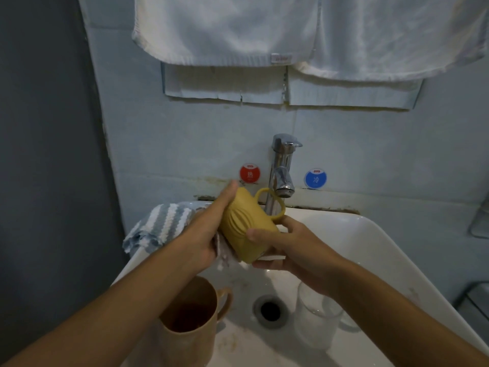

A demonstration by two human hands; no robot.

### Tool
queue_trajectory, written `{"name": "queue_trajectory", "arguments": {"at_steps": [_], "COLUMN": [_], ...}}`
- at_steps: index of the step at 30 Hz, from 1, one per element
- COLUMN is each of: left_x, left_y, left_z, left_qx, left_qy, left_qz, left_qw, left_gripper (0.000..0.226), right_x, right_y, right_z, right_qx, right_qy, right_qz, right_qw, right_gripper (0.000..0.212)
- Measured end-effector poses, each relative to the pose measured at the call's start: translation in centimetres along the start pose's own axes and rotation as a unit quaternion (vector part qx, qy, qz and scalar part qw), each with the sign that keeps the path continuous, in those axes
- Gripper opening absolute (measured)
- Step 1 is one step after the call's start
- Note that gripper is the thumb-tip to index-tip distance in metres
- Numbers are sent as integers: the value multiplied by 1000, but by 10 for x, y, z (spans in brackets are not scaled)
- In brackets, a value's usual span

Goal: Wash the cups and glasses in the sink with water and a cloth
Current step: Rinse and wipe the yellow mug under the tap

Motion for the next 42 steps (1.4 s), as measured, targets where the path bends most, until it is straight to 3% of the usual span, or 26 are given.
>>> {"name": "queue_trajectory", "arguments": {"at_steps": [3,8,12,16,18,21,25,28,37,39,42], "left_x": [-1,-5,-2,-1,1,9,14,11,1,6,12], "left_y": [3,19,26,17,16,18,20,21,33,34,30], "left_z": [-3,-4,-6,-5,-3,1,1,0,-4,-4,-1], "left_qx": [-30,14,23,-11,-5,18,30,28,11,26,34], "left_qy": [28,57,59,41,27,4,-19,-13,65,39,13], "left_qz": [44,-5,-45,-113,-110,-88,-84,-92,-74,-90,-106], "left_qw": [998,998,997,993,994,996,996,995,995,995,994], "left_gripper": [81,55,59,61,59,51,43,42,82,80,67], "right_x": [-3,1,-9,-24,-24,-17,-9,-4,-3,1,4], "right_y": [4,2,2,-6,-6,1,4,9,11,8,3], "right_z": [1,0,0,6,6,1,-3,-6,-3,-4,-4], "right_qx": [-10,-14,22,42,36,14,-11,2,53,36,5], "right_qy": [-11,-8,83,228,247,167,67,59,99,73,21], "right_qz": [-20,-4,123,291,315,223,34,24,116,98,-14], "right_qw": [1000,1000,989,928,915,960,997,998,987,992,1000], "right_gripper": [77,86,79,77,82,87,69,71,87,81,61]}}
Point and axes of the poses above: each hand's wrist, its own z-axis away from the middle knuckle, its own y-axis out of the back of the hand, x = y × z, the point moved 8 cm from there along -z, towards the middle knuckle, and after that the axes turned 13 degrees about -z, right-handed, at the moved point
